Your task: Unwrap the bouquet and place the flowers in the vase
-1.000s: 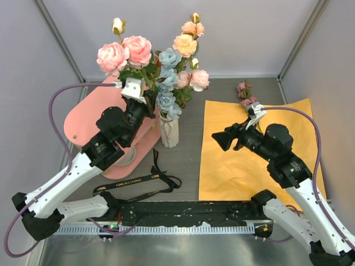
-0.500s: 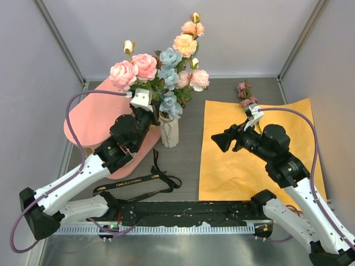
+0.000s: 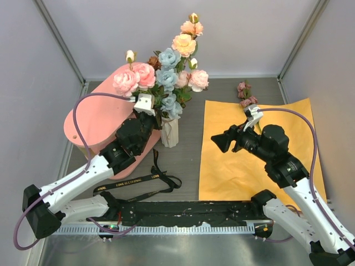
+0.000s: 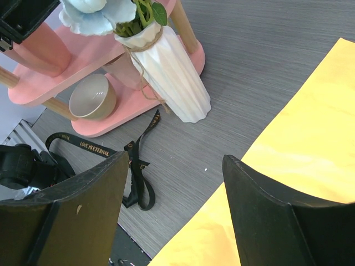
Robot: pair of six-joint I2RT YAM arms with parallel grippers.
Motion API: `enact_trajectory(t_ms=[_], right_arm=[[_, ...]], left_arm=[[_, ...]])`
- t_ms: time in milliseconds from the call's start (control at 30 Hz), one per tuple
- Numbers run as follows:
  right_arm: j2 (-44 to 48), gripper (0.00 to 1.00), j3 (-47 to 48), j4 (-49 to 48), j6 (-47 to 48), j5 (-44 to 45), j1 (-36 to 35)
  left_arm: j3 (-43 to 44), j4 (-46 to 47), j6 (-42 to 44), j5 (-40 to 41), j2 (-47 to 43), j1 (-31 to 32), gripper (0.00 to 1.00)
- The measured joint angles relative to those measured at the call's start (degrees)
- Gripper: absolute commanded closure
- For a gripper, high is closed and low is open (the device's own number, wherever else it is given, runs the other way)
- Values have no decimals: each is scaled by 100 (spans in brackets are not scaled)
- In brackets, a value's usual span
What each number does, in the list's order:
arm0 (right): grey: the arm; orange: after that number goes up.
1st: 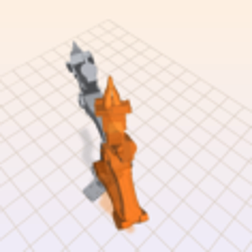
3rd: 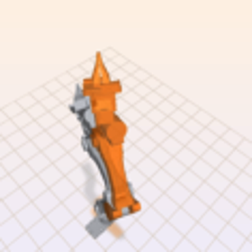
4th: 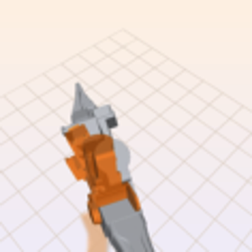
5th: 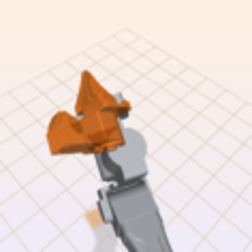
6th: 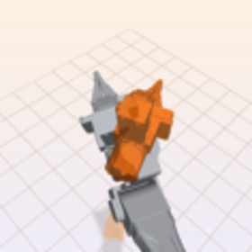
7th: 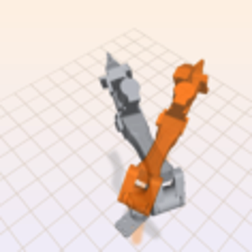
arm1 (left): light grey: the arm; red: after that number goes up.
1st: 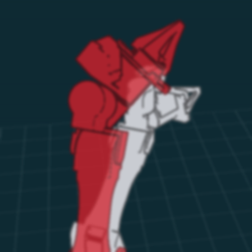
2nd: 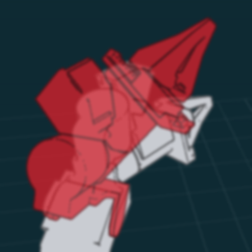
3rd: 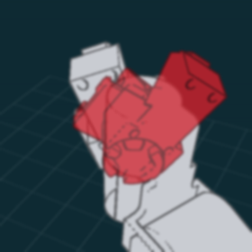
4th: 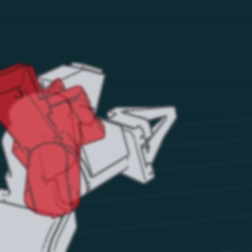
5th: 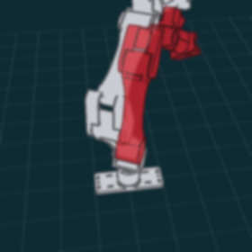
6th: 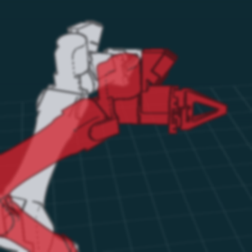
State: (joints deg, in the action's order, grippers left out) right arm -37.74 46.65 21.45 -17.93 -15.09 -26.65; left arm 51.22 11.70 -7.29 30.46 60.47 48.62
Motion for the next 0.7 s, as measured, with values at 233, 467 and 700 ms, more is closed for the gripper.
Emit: enact_trajectory(t_ms=[233,467,700], right_arm=[[-35,26,0,0,-24,0,0],[-162,26,0,11,-107,17,0],[-789,26,221,522,166,503,0]], left_arm=[[-4,-682,-337,-98,-393,0,22],[15,-1635,-883,-824,-1163,48,14],[472,-3097,-1246,-2260,-1631,11,6]])
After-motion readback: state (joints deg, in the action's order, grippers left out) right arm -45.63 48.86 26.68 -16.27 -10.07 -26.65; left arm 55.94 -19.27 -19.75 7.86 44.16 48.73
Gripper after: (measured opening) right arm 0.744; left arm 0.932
